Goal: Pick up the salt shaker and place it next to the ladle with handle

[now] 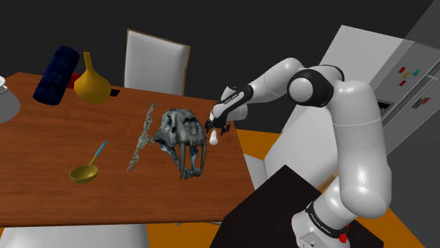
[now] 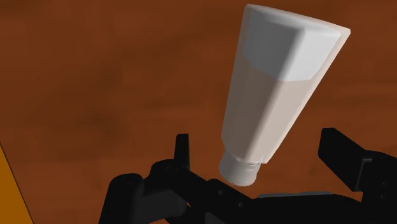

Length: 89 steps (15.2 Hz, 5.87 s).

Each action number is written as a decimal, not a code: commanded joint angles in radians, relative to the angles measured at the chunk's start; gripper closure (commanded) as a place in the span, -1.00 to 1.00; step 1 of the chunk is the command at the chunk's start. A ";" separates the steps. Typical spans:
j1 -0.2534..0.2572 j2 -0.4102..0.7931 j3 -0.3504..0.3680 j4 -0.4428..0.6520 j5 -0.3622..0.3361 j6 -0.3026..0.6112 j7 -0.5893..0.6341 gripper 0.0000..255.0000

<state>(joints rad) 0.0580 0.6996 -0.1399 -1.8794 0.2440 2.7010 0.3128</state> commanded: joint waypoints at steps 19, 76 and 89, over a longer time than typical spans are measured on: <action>0.001 -0.011 -0.003 0.000 -0.002 -0.010 0.001 1.00; 0.645 -0.009 0.005 0.366 -0.225 -0.383 0.849 1.00; 0.840 -0.403 -0.097 0.094 -0.459 -0.385 1.107 -1.00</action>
<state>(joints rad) 0.8811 0.3180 -0.2325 -1.7750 -0.1928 2.3254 1.3945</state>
